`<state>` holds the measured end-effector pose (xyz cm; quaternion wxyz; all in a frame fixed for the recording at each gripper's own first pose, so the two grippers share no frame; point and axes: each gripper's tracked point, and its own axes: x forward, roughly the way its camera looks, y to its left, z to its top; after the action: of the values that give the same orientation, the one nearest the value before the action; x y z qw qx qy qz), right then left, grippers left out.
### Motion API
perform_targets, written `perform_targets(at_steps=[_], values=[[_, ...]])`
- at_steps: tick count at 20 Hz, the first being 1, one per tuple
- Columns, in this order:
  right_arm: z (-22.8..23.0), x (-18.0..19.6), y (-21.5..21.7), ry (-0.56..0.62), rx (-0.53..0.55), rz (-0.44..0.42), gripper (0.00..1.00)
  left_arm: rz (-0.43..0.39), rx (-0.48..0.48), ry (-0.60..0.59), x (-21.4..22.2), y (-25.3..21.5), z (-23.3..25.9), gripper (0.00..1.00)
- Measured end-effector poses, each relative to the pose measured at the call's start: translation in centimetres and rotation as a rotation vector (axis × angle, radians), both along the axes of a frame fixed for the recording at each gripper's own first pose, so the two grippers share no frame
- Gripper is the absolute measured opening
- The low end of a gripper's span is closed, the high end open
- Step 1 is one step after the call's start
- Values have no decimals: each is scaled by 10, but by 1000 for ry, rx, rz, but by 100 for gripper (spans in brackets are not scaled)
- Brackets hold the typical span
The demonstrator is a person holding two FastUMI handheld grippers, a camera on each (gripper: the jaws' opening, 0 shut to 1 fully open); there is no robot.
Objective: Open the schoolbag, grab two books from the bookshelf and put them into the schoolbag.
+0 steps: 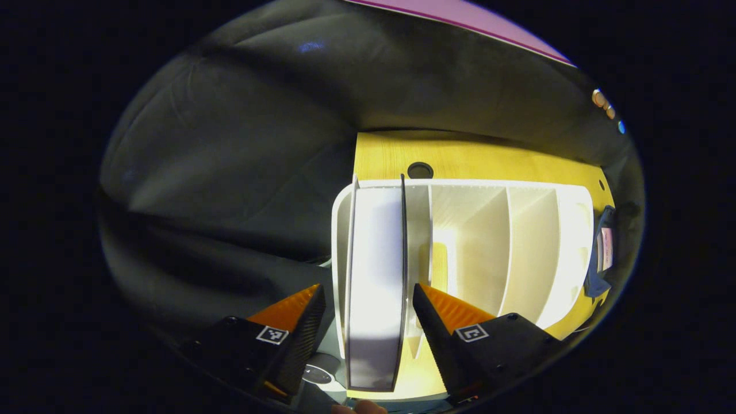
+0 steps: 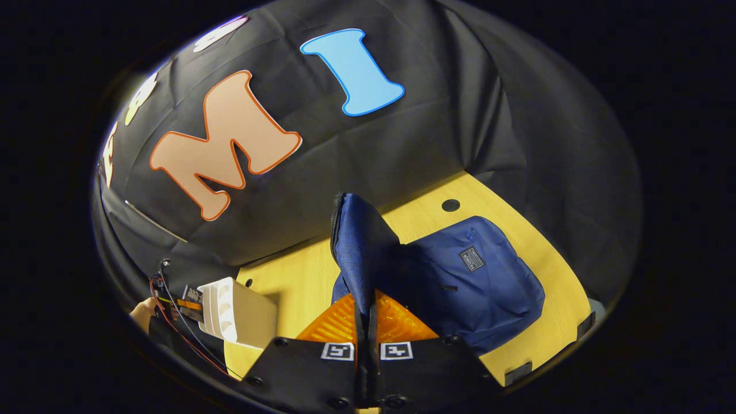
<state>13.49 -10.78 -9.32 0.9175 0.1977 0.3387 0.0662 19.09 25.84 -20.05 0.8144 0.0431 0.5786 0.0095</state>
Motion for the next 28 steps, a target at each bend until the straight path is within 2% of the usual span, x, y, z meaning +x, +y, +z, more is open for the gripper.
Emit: perform_targets(at_steps=[1, 4, 5, 6, 7, 8, 9, 10, 18, 28], values=[[0, 0, 0, -1, 0, 0, 3, 3, 13, 18, 1, 1, -3, 87], [-1, 0, -1, -2, -2, 1, 4, -6, 3, 70, 0, -2, -11, 81], [0, 0, -2, -3, 0, -1, 4, -9, 6, 82, -1, -2, -10, 71], [-1, 0, -3, -4, 1, -2, 4, -10, 22, 91, 0, 1, -13, 74], [-1, 1, -3, -4, 2, -2, 4, -6, 15, 99, 0, 0, -8, 59], [-2, 1, -3, -4, 2, -2, 3, -4, -37, 105, -2, -13, -6, 51], [-2, 1, -3, -5, 2, -1, 4, -2, -31, 126, -5, -14, -13, 42], [-2, 2, -3, -5, 2, 0, 4, -4, -27, 139, -8, -17, -13, 38], [-3, 3, -4, -7, 10, 9, 4, -8, -13, 126, -8, -12, -5, 36], [-2, 5, -4, -8, 12, 23, 4, -48, 14, 9, -23, -2, 68, 36]])
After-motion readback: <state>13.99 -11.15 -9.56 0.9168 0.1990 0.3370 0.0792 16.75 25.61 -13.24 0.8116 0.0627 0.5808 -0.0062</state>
